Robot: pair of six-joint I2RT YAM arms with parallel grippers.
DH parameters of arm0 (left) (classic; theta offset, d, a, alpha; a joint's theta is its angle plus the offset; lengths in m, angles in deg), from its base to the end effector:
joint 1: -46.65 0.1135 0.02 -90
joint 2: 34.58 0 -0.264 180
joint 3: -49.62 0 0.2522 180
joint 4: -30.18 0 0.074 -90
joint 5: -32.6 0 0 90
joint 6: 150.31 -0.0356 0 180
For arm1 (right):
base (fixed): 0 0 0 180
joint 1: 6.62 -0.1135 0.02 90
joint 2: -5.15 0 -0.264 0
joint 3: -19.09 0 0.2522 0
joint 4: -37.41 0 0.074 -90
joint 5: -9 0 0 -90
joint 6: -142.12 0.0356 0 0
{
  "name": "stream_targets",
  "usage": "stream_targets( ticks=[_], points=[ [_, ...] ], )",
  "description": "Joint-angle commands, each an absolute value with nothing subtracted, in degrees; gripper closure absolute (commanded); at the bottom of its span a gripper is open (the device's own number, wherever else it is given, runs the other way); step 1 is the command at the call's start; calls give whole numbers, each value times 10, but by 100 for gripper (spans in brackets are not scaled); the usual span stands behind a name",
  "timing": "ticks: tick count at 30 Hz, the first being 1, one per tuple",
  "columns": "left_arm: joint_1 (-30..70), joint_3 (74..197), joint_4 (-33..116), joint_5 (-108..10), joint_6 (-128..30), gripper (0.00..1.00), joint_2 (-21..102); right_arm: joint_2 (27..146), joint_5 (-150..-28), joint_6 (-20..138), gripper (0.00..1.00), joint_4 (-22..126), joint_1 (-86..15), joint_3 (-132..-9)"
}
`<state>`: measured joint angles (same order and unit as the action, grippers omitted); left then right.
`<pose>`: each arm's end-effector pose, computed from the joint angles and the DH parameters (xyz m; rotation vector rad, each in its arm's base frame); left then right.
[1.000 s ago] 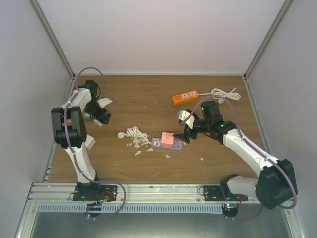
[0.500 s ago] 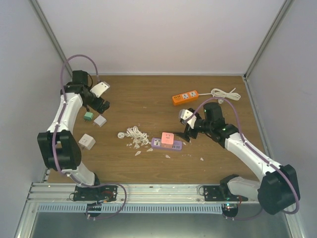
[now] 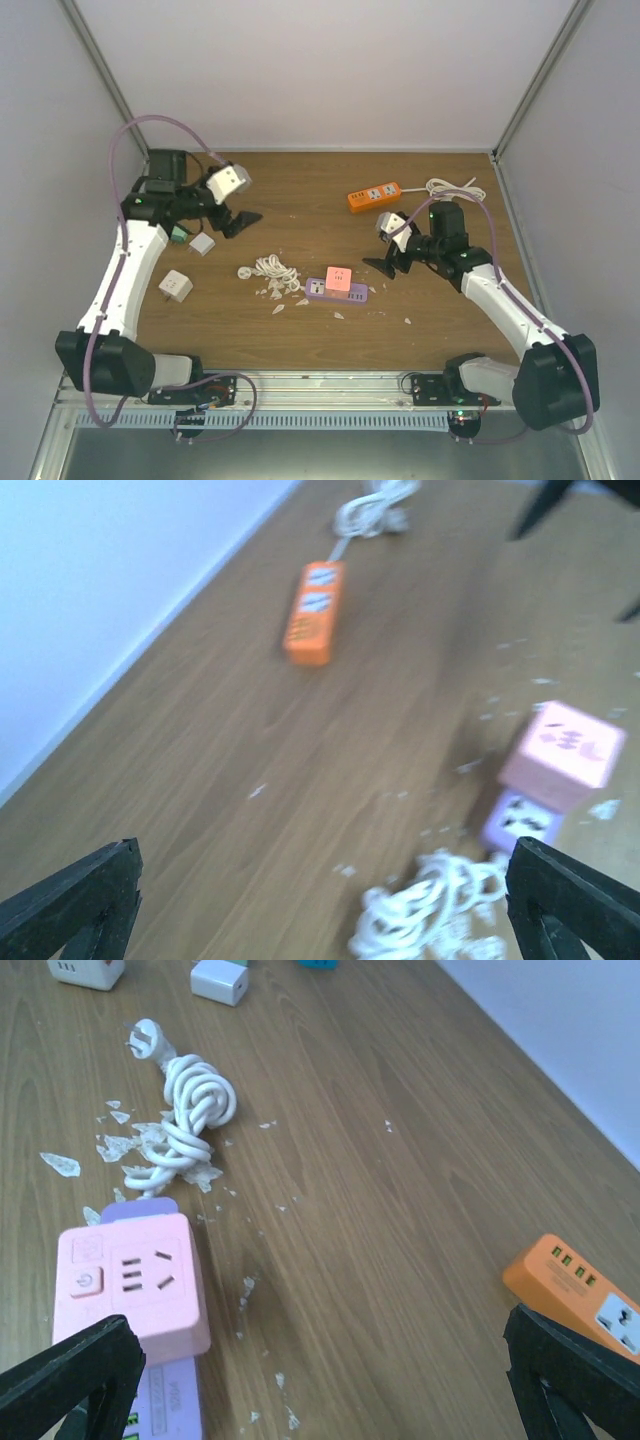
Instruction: Pull the plug off the socket
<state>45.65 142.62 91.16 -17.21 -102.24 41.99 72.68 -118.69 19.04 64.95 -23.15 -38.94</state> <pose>0.2723 -0.0277 0.3706 1.0888 1.8725 -0.4204 0.2329 0.0918 0.2543 -1.1970 1.7447 0.5550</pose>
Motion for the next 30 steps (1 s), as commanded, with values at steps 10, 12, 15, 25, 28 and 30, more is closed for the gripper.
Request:
stream_targets(
  ticks=[10, 12, 15, 25, 28, 30],
  points=[
    [188, 1307, 803, -171, -1074, 1, 479, 721, -1209, -9, 0, 749, -202, -326],
    [163, 1307, 798, -178, -1077, 1, 513, 723, -1196, -15, 0, 732, -204, -308],
    [145, 1299, 773, -178, -1074, 1, 549, 741, -1183, -22, 0, 719, -211, -298],
    [125, 1247, 693, -177, -1082, 1, 588, 822, -1207, -14, 0, 698, -253, -307],
    [115, 1238, 675, -189, -1086, 1, 604, 826, -1222, -2, 0, 692, -256, -310],
    [109, 1239, 666, -191, -1088, 1, 612, 826, -1227, -2, 0, 686, -258, -305]
  ],
)
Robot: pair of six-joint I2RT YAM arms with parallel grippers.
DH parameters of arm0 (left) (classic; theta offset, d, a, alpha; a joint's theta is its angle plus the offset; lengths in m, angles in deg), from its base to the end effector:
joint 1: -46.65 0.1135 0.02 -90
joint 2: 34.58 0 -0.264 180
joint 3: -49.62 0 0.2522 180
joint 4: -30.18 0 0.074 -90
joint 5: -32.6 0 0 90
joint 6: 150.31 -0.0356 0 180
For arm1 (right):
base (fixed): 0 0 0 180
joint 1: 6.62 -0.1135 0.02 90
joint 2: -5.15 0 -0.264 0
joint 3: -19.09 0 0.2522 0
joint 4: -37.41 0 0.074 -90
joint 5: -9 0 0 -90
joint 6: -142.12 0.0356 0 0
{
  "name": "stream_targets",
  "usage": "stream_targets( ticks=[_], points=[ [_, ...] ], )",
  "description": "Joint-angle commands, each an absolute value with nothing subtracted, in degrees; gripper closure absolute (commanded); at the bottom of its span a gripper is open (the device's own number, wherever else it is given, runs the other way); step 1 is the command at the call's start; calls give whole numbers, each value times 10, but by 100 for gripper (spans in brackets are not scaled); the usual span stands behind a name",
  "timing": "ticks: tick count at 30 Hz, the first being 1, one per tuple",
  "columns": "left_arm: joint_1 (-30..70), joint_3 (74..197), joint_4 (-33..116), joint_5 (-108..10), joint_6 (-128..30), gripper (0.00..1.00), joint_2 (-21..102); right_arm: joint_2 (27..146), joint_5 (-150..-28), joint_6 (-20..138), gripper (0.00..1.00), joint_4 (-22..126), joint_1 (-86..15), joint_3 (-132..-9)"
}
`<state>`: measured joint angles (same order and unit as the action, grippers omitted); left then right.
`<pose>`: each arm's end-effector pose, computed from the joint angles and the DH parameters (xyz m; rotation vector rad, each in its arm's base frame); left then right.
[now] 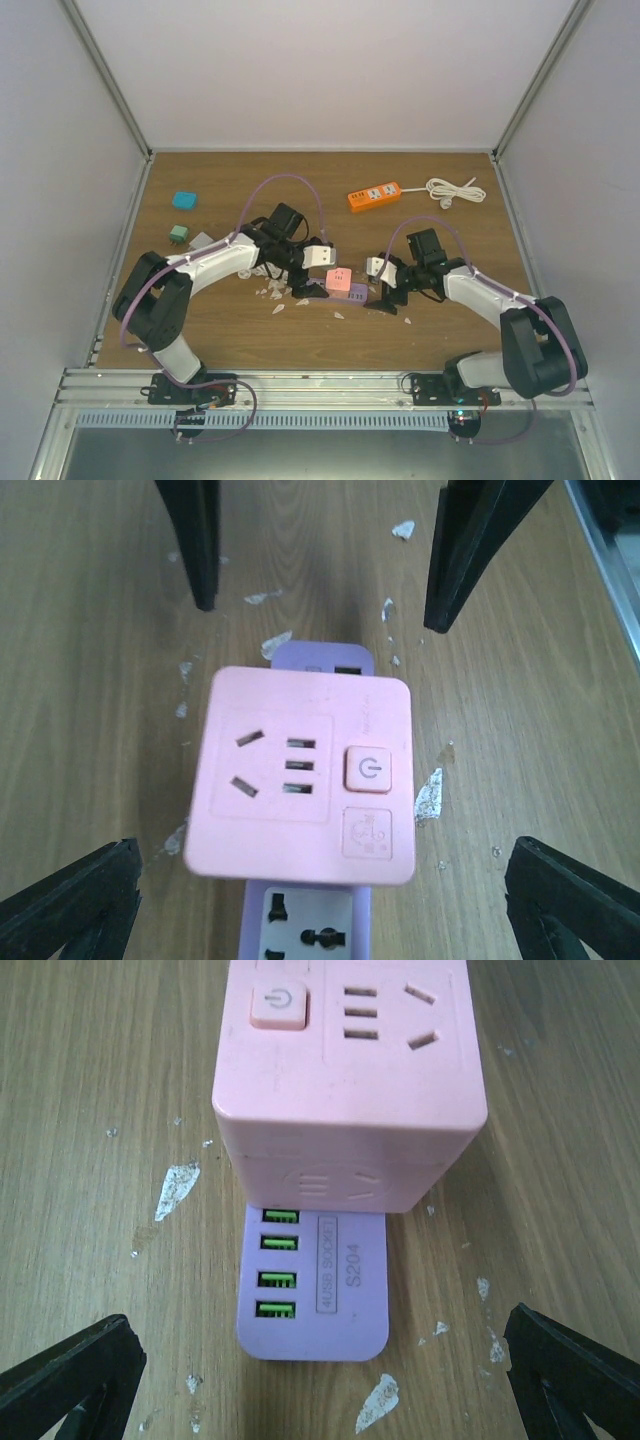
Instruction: Pull the plug off the socket
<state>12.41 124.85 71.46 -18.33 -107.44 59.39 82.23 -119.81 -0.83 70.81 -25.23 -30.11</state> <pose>0.2584 -0.2030 0.2078 1.7684 1.7011 -0.7878 0.2135 0.0954 0.1637 -1.5810 1.8230 0.6272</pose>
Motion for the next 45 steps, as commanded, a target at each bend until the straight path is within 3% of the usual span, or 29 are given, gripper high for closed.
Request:
stream_targets(
  ticks=[1, 11, 21, 31, 37, 45],
  points=[
    [106, 1240, 662, -191, -1089, 1, 616, 826, -1227, -6, 0, 684, -260, -300],
    [85, 1228, 608, -204, -1083, 12, 638, 866, -1218, -17, 5, 636, -271, -290],
    [84, 1200, 577, -201, -1079, 27, 628, 921, -1233, -20, 28, 628, -271, -302],
    [94, 1215, 571, -139, -1027, 43, 622, 924, -1211, -20, 60, 619, -271, -285],
    [111, 1230, 590, -81, -1018, 46, 622, 930, -1200, -20, 73, 629, -269, -291],
    [85, 1161, 522, -173, -1074, 53, 566, 948, -1188, -13, 83, 644, -266, -304]
  ],
)
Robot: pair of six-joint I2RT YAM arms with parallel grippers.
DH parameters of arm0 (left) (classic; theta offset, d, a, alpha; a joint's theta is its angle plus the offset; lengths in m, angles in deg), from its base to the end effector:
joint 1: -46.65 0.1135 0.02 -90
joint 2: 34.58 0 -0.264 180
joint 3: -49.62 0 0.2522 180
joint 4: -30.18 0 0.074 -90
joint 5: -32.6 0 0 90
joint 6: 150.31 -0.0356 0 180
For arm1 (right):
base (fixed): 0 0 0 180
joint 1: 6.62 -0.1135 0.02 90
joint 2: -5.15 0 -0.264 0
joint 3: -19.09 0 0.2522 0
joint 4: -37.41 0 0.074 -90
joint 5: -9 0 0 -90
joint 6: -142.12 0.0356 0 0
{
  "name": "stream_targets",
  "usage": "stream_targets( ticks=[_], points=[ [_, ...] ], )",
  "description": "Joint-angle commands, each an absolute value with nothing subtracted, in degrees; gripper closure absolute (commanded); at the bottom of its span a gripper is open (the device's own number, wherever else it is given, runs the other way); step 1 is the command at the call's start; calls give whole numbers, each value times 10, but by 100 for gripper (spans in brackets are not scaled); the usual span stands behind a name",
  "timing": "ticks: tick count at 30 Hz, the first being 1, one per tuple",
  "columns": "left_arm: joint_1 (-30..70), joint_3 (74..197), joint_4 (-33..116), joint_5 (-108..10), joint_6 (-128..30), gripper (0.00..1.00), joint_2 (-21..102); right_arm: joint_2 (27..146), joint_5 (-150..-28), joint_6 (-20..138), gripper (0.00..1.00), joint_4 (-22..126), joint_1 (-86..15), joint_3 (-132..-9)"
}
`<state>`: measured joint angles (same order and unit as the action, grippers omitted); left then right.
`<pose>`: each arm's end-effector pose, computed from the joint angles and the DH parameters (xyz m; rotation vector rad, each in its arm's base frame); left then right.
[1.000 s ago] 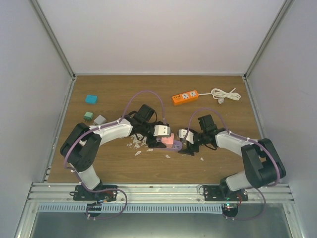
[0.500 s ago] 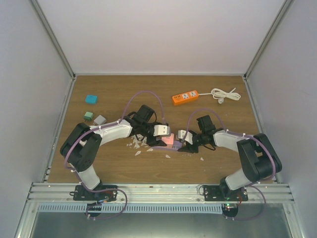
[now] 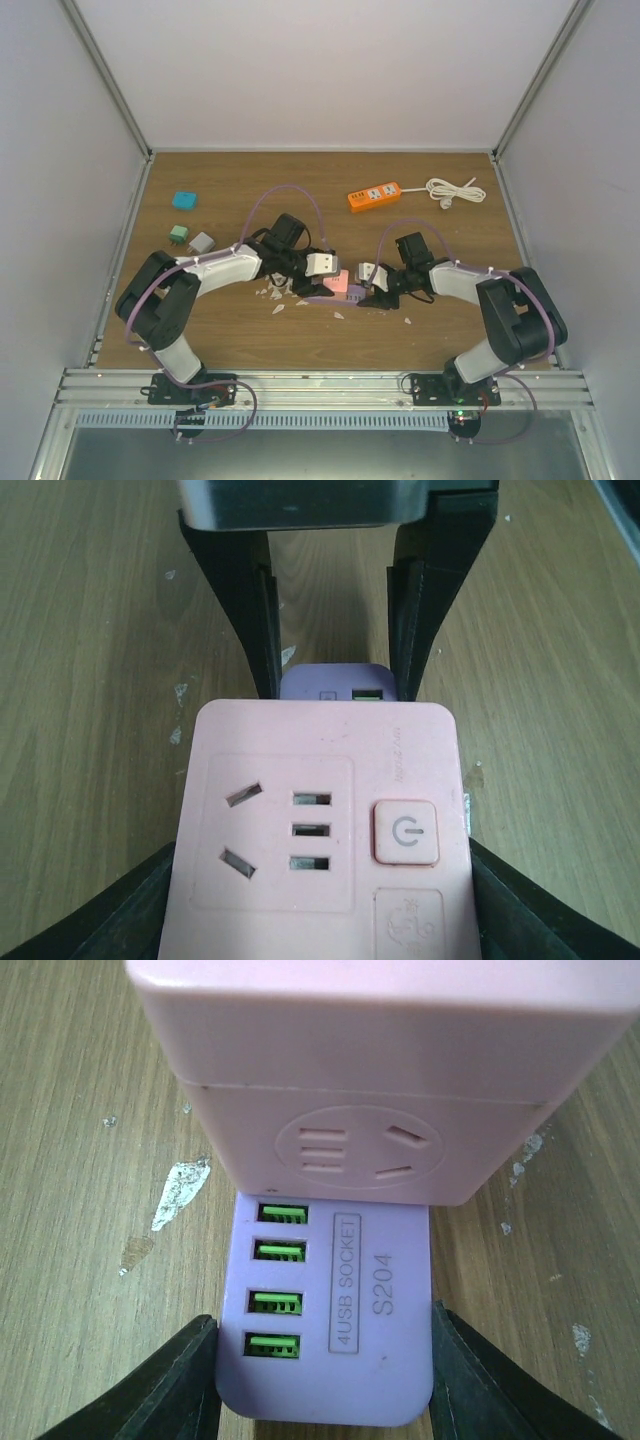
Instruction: Pull the plug off the socket
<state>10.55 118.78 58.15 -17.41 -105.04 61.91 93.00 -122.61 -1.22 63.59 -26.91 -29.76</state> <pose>0.2544 -0.2138 0.1768 1.7462 1.6341 -0.8063 0.2247 0.1083 0.1273 -1.6215 1.8267 0.7343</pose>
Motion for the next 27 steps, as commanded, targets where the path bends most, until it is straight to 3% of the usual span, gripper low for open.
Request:
stream_targets(
  ticks=[1, 5, 15, 27],
  points=[
    [78, 1152, 509, -193, -1080, 54, 560, 950, -1186, -12, 83, 645, -265, -305],
    [74, 1139, 481, -204, -1067, 56, 541, 954, -1178, -9, 85, 644, -264, -306],
    [122, 1230, 560, -53, -966, 58, 596, 952, -1152, -5, 88, 634, -264, -300],
    [146, 1213, 592, -84, -1022, 60, 568, 943, -1162, -3, 88, 652, -251, -309]
  ],
)
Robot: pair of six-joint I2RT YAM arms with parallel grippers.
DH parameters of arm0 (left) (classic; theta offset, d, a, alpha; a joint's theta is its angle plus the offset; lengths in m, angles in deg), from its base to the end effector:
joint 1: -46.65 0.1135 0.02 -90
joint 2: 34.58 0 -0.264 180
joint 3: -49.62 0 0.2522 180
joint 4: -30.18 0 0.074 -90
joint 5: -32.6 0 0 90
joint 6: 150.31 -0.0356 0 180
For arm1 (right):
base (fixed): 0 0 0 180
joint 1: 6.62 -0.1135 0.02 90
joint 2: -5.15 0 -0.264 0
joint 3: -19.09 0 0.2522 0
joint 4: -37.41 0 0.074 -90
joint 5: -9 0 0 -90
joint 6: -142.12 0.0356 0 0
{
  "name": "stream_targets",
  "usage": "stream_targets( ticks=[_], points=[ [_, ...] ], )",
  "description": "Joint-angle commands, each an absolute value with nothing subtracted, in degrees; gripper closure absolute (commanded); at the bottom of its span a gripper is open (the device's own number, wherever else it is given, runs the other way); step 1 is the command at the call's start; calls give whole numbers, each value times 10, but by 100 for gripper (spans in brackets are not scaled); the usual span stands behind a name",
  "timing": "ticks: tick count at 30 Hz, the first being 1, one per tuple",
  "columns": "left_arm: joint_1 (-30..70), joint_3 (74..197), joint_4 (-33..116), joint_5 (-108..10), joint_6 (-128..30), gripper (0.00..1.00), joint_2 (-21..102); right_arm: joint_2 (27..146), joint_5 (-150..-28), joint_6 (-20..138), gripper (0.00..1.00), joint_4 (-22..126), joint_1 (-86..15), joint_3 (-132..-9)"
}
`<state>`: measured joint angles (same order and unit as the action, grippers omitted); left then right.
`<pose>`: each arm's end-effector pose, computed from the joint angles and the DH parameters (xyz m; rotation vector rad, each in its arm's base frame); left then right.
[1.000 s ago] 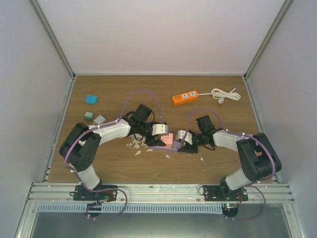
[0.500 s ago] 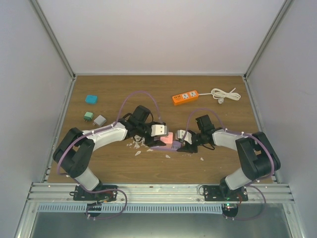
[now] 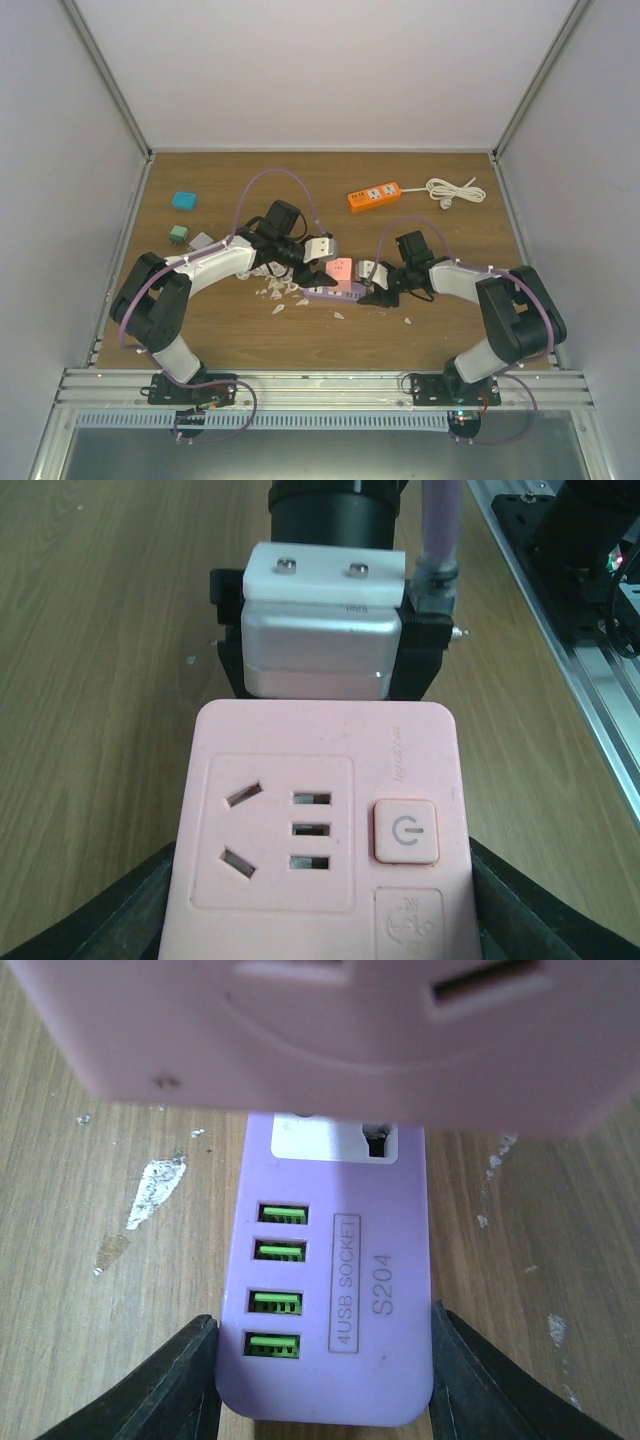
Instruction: Pull the plug off the socket
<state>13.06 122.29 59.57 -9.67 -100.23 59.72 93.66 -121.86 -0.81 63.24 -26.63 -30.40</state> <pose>0.2652 -0.2078 0.2077 1.6356 1.5987 -0.9540 0.2288 0.1081 0.1273 -1.6116 1.8396 0.7166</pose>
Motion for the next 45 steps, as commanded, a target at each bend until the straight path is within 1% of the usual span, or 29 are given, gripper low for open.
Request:
stream_targets(
  ticks=[1, 9, 16, 19, 24, 27, 30, 33, 35, 39, 45],
  points=[
    [150, 1211, 596, -86, -1024, 60, 563, 943, -1162, -3, 88, 656, -248, -311],
    [177, 1201, 612, -95, -1032, 59, 507, 945, -1134, -51, 86, 722, -209, -352],
    [193, 1191, 630, -106, -1041, 59, 486, 959, -1133, -93, 84, 770, -168, -390],
    [199, 1195, 659, -122, -1055, 59, 472, 958, -1136, -95, 82, 769, -168, -385],
    [218, 1219, 773, -208, -1123, 60, 440, 956, -1138, -96, 70, 763, -167, -375],
    [235, 1230, 855, -276, -1183, 60, 411, 956, -1139, -95, 58, 767, -167, -375],
    [254, 1237, 932, -334, -1242, 60, 383, 950, -1143, -94, 42, 773, -168, -376],
    [274, 1238, 984, -384, -1285, 60, 356, 940, -1149, -89, 35, 773, -168, -379],
    [282, 1235, 1012, -422, -1308, 60, 340, 934, -1152, -86, 33, 773, -168, -380],
    [282, 1220, 1046, -498, -1348, 60, 321, 928, -1157, -83, 32, 771, -168, -381],
    [277, 1173, 1043, -639, -1400, 59, 314, 927, -1161, -83, 32, 767, -168, -379]
  ],
)
